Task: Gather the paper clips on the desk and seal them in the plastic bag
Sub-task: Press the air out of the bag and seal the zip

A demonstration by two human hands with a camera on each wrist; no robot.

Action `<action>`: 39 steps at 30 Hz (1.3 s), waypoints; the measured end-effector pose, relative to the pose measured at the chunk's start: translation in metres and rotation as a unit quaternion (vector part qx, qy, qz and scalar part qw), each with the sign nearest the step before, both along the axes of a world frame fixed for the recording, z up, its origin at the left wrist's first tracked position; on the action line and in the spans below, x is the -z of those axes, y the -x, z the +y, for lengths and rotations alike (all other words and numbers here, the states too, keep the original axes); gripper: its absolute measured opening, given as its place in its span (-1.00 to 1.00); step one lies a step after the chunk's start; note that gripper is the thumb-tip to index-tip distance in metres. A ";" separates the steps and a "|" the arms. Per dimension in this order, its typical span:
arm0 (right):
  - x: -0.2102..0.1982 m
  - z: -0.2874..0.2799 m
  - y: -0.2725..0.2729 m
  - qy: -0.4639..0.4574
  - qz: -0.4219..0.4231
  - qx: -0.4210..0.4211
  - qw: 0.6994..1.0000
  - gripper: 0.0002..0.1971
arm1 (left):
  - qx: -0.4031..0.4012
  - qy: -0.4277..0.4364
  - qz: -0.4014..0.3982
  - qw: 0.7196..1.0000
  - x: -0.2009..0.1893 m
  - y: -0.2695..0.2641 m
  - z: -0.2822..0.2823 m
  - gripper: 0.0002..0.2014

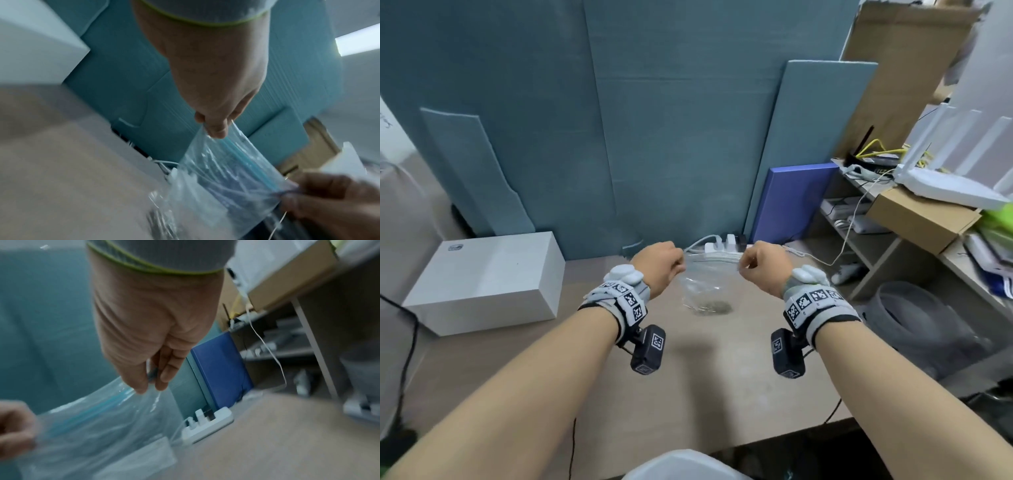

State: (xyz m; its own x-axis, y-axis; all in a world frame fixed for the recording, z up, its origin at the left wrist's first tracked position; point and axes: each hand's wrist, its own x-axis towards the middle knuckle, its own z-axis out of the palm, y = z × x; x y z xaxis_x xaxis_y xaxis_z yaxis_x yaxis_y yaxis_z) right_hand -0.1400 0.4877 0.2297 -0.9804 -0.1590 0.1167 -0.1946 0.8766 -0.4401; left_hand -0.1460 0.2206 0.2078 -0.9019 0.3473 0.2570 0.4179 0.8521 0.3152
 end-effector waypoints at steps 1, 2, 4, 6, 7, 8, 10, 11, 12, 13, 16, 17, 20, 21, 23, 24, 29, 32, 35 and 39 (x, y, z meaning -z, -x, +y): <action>0.005 0.000 -0.002 -0.007 -0.001 -0.009 1.000 -0.91 | 0.005 0.004 0.004 1.000 0.005 -0.001 -0.002 -0.90; 0.009 0.001 -0.004 0.007 -0.004 -0.006 1.000 -0.91 | 0.006 0.001 0.011 1.000 0.010 -0.003 -0.003 -0.89; 0.018 0.003 -0.009 0.031 -0.024 0.007 0.999 -0.90 | 0.013 0.011 0.014 1.000 0.019 -0.007 -0.004 -0.89; 0.033 0.006 -0.016 0.032 -0.053 0.015 0.998 -0.89 | 0.023 0.022 0.017 0.999 0.030 -0.011 -0.005 -0.89; 0.039 0.007 -0.020 0.046 -0.063 0.016 0.997 -0.87 | 0.022 0.016 0.021 0.999 0.036 -0.013 -0.005 -0.89; 0.045 0.008 -0.025 0.056 -0.073 0.017 0.996 -0.86 | 0.018 0.011 0.018 1.000 0.043 -0.016 -0.006 -0.88; 0.058 0.008 -0.035 0.049 -0.092 0.012 0.995 -0.88 | 0.022 0.018 -0.002 1.000 0.061 -0.021 -0.007 -0.87; 0.065 0.008 -0.041 0.050 -0.094 0.011 0.994 -0.87 | 0.026 0.021 -0.012 0.999 0.070 -0.024 -0.008 -0.87; 0.073 0.008 -0.048 0.060 -0.096 0.012 0.994 -0.83 | 0.025 0.019 -0.024 0.999 0.079 -0.028 -0.009 -0.87; 0.080 0.006 -0.056 0.077 -0.095 0.014 0.992 -0.77 | 0.017 0.012 -0.034 0.999 0.087 -0.033 -0.011 -0.87; 0.103 0.001 -0.076 0.177 -0.106 0.049 0.977 -0.62 | -0.006 -0.009 -0.063 0.998 0.106 -0.049 -0.014 -0.90; 0.109 -0.001 -0.082 0.218 -0.110 0.070 0.967 -0.59 | -0.010 -0.013 -0.067 0.998 0.110 -0.055 -0.015 -0.91; 0.121 -0.007 -0.092 0.317 -0.112 0.146 0.931 -0.50 | -0.018 -0.032 -0.068 0.997 0.115 -0.064 -0.012 -0.88; 0.124 -0.010 -0.093 0.336 -0.111 0.159 0.922 -0.48 | -0.012 -0.034 -0.066 0.997 0.113 -0.066 -0.009 -0.84; 0.127 -0.014 -0.094 0.352 -0.112 0.161 0.915 -0.47 | 0.005 -0.027 -0.061 0.998 0.109 -0.068 0.001 -0.76; 0.126 -0.016 -0.093 0.349 -0.112 0.152 0.918 -0.48 | 0.011 -0.024 -0.059 0.998 0.105 -0.068 0.008 -0.73; 0.118 -0.023 -0.086 0.323 -0.102 0.108 0.935 -0.54 | 0.043 -0.027 -0.081 0.995 0.090 -0.064 0.044 -0.59; 0.114 -0.026 -0.084 0.315 -0.094 0.101 0.939 -0.58 | 0.063 -0.030 -0.096 0.993 0.088 -0.062 0.060 -0.70; 0.115 -0.025 -0.084 0.326 -0.086 0.121 0.933 -0.67 | 0.051 -0.028 -0.096 0.994 0.092 -0.059 0.066 -0.91; 0.121 -0.018 -0.081 0.301 -0.082 0.140 0.940 -0.81 | 0.030 -0.047 -0.103 0.993 0.096 -0.057 0.069 -0.92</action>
